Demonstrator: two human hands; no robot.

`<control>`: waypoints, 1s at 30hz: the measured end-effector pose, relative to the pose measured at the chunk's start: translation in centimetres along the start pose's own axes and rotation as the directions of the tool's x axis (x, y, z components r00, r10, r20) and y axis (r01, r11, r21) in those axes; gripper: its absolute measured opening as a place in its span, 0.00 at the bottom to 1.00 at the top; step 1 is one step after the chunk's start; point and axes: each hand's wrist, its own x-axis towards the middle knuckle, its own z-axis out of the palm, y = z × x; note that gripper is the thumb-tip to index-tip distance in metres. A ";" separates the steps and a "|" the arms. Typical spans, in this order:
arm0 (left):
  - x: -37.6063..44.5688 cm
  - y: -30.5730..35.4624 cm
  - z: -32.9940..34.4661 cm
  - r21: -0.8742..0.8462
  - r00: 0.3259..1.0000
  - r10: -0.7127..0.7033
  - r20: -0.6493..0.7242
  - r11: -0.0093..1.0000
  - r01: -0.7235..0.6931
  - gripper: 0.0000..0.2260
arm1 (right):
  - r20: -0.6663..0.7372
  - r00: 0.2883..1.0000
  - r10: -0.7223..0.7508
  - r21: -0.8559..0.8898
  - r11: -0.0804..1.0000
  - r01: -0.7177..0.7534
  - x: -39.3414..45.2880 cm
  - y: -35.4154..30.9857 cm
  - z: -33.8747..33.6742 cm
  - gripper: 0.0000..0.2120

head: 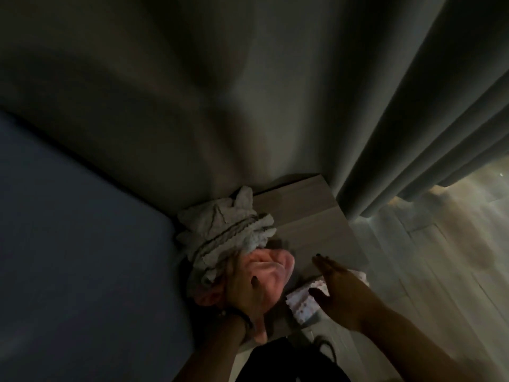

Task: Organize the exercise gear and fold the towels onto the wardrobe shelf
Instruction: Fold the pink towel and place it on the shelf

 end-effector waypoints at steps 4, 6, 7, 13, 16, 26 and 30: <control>2.0 1.0 -0.6 0.015 0.970 0.004 0.244 1.000 -0.008 0.45 | 0.045 0.993 -0.109 -0.017 0.994 0.109 1.4 0.3 -1.5 0.27; 2.9 -0.3 0.7 0.130 0.950 0.020 0.311 0.990 -0.063 0.65 | 0.088 0.985 -0.149 -0.054 0.987 0.154 1.9 0.7 -2.3 0.26; 3.2 -0.8 1.2 0.134 0.949 -0.008 0.316 0.990 -0.036 0.62 | 0.102 0.979 -0.179 -0.066 0.980 0.186 2.2 0.9 -2.6 0.26; 2.0 -1.4 1.1 0.049 0.963 -0.269 -0.005 0.962 0.269 0.13 | 0.154 0.961 -0.229 -0.055 0.969 0.240 2.9 2.3 -4.9 0.26; -0.7 0.6 -2.5 -0.103 0.943 -0.308 -0.129 0.950 0.296 0.14 | 0.118 0.939 -0.324 -0.083 0.939 0.334 2.8 2.9 -6.1 0.30; -6.4 8.8 -17.1 -0.662 0.650 -0.491 -0.579 0.749 -0.025 0.03 | -0.075 0.736 -0.672 0.172 0.719 0.674 -0.7 -4.0 -10.7 0.38; -7.2 10.5 -22.8 -0.744 0.603 -0.507 -0.616 0.626 -0.235 0.03 | -0.183 0.769 -0.613 0.162 0.753 0.638 -1.4 -7.9 -10.9 0.57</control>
